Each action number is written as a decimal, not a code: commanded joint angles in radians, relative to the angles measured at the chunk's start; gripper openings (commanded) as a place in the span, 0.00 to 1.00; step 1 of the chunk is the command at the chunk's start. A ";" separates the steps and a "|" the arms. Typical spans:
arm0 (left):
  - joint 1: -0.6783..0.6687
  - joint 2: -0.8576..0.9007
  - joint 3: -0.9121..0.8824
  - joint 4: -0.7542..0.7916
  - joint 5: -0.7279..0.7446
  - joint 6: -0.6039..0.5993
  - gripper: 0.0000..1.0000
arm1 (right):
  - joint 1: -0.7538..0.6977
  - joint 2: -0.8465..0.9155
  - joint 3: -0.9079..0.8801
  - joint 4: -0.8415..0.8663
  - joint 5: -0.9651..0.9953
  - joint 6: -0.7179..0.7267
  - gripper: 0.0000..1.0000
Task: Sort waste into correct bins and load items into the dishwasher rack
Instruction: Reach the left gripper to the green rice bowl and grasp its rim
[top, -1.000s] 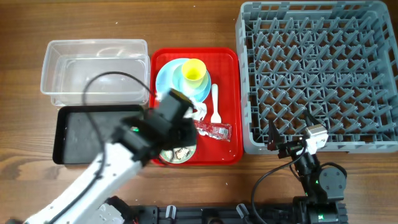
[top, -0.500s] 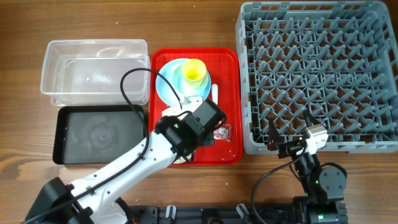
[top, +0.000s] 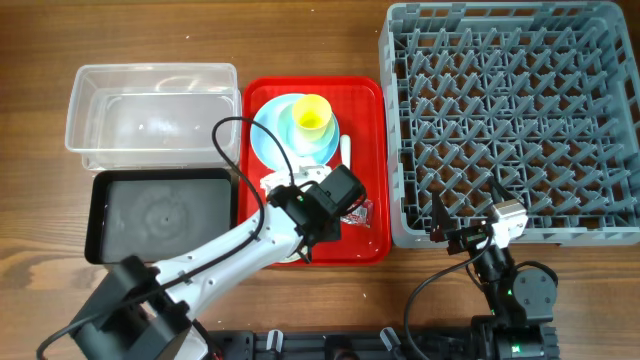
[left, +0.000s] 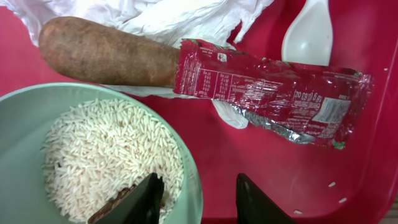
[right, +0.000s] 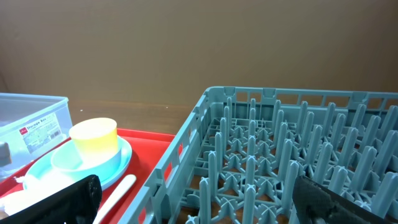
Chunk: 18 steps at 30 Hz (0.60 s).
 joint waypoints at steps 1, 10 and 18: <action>-0.002 0.038 -0.009 0.006 -0.020 -0.033 0.36 | 0.001 -0.005 -0.001 0.004 0.012 0.013 1.00; -0.033 0.058 -0.009 0.016 -0.024 -0.035 0.22 | 0.001 -0.005 -0.001 0.004 0.012 0.013 1.00; -0.032 0.104 -0.009 0.033 -0.051 -0.035 0.17 | 0.001 -0.005 -0.001 0.004 0.012 0.013 1.00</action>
